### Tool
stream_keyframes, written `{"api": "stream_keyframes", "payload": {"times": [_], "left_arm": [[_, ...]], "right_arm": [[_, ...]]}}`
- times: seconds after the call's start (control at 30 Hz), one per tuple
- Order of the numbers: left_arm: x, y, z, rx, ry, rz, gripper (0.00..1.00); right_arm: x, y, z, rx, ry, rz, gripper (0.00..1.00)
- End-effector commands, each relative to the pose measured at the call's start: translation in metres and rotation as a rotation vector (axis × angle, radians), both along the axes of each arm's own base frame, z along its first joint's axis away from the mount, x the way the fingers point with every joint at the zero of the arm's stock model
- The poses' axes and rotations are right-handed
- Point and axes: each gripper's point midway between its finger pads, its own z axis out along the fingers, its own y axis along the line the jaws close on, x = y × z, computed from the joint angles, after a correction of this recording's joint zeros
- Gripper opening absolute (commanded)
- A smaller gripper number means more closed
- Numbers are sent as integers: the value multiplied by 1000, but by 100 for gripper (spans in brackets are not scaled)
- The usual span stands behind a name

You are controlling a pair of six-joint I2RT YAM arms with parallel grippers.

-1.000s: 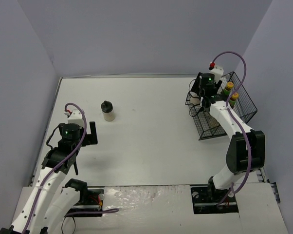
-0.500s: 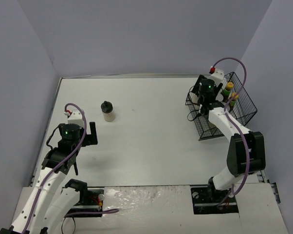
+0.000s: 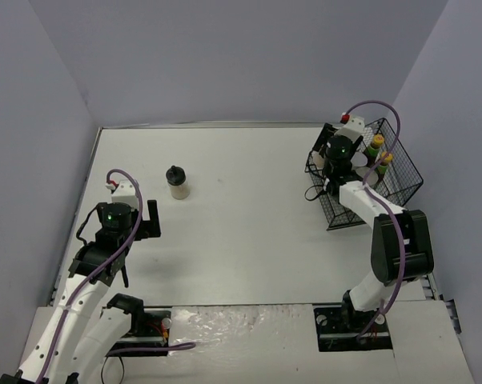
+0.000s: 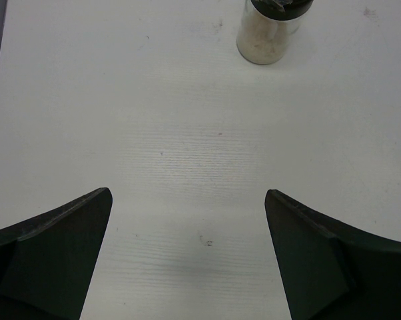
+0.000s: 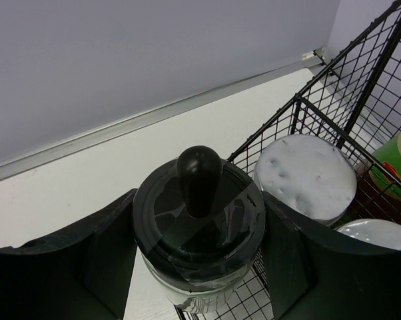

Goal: Organize the condiment bottles

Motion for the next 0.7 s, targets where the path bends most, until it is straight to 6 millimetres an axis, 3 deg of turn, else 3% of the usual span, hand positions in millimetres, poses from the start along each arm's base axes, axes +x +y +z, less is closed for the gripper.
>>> {"api": "stream_keyframes", "payload": {"times": [0.0,0.13,0.27,0.67], "left_arm": [[12,-2,19,-2,-71,-3,97],[12,-2,19,-2,-72,-3,97],[12,-2,19,-1,-70,-6,97],[13,-4,17,-2,-62,-14,97]], "right_arm": [[-4,16,19,-101,-32,109,0],[-9,21,35,-205,-48,181,0],[-17,27,39,-312,-65,273,1],[-21,27,47,-353,-148,353,4]]}}
